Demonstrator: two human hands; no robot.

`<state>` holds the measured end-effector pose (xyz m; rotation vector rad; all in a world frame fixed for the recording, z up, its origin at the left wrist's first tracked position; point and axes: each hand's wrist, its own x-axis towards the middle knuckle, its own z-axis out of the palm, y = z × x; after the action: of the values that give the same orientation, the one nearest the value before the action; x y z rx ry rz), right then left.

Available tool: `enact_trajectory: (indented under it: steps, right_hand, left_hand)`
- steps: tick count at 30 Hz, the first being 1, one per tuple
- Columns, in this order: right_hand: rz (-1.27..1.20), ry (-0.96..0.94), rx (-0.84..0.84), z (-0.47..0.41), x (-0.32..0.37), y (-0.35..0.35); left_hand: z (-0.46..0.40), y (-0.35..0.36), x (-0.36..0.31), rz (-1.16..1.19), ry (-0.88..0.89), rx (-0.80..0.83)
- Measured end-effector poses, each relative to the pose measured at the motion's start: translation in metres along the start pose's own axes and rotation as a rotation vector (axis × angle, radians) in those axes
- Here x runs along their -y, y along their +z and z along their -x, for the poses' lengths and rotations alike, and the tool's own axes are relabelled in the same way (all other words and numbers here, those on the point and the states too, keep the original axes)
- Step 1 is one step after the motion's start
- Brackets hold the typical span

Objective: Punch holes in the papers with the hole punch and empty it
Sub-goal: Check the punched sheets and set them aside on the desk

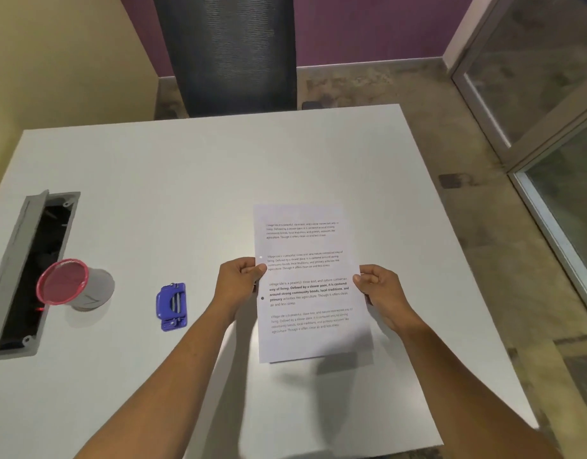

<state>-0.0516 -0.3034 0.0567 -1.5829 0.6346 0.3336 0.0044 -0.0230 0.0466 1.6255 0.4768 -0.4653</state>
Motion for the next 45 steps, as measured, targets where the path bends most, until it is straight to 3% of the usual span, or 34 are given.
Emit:
enact_trajectory:
  steps: [13, 34, 45]
  right_hand:
    - [0.017, -0.062, -0.187, -0.102, 0.053, -0.097]
    - [0.074, -0.123, -0.46, -0.321, 0.108, -0.161]
    - [0.464, -0.256, -0.593, -0.358, 0.106, -0.168]
  left_hand:
    - [-0.094, 0.12, -0.061, -0.133, 0.055, 0.034]
    - [-0.278, 0.258, -0.14, -0.323, 0.184, -0.206]
    - [-0.307, 0.289, -0.146, -0.524, 0.269, -0.241]
